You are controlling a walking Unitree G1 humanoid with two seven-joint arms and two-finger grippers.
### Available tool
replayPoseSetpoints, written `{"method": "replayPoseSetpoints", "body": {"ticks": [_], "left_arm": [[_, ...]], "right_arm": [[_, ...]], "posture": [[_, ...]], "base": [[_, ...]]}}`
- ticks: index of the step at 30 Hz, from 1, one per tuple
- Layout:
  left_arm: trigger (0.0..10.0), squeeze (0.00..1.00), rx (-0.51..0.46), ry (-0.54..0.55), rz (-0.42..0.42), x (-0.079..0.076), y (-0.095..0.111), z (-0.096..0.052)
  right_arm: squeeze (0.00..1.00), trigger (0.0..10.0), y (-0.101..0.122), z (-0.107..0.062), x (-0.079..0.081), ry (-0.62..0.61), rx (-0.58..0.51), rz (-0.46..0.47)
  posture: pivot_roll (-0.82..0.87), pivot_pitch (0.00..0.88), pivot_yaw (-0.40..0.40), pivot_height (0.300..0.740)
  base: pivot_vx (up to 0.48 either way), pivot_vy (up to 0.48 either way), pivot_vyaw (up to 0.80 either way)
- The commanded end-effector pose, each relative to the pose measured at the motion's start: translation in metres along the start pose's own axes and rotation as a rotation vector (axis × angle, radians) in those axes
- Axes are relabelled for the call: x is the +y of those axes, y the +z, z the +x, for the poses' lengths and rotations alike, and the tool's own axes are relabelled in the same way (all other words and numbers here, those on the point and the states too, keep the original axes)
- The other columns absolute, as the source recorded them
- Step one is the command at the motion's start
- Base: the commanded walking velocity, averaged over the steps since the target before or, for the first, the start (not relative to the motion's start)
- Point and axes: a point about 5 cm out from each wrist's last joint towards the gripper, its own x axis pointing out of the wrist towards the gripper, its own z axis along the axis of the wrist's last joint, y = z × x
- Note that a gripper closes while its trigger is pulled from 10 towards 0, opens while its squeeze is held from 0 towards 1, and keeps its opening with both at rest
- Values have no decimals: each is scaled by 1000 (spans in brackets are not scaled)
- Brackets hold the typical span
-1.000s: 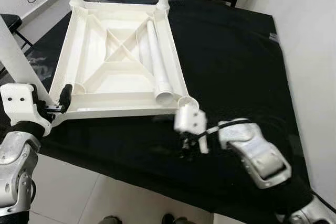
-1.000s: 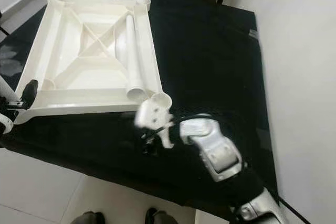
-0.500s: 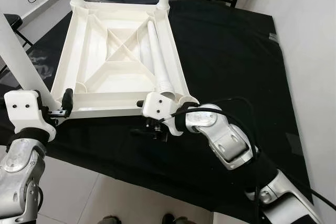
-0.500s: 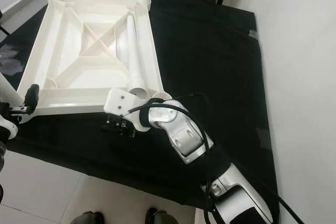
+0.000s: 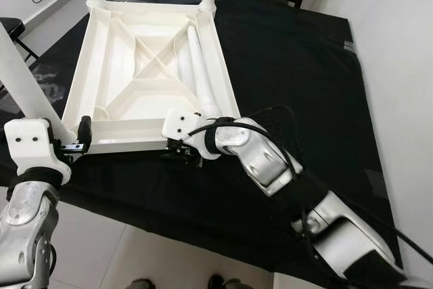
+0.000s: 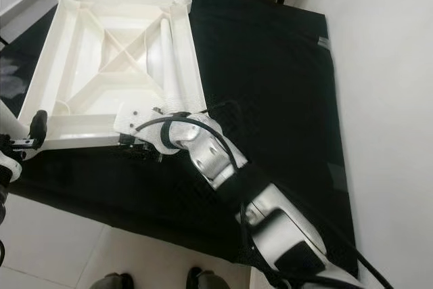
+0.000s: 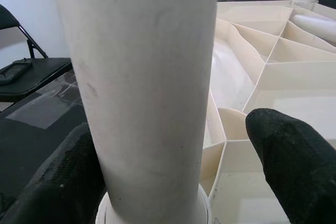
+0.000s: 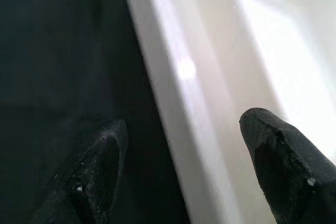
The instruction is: Building children table
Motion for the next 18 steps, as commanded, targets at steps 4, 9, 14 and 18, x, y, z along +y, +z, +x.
{"method": "replayPoseSetpoints", "body": {"ticks": [4, 9, 14, 18], "left_arm": [[10000, 0, 21, -17, -10, -5, -4, -3], [10000, 0, 9, -12, -3, -3, 0, -3], [10000, 0, -4, -3, 18, 3, 4, -2], [10000, 0, -21, 11, 46, 13, 11, -1]], "right_arm": [[0, 10000, -18, 1, 3, 64, 134, -14], [0, 10000, -49, -16, 3, 262, 306, -10], [0, 10000, -49, -27, 10, 387, 274, -1], [0, 10000, -48, -35, 24, 513, 232, 23]], "posture": [[111, 244, -161, 740], [110, 244, -165, 740], [111, 245, -169, 740], [111, 245, -169, 740]], "base": [[0, 0, 0], [0, 0, 0], [0, 0, 0], [0, 0, 0]]}}
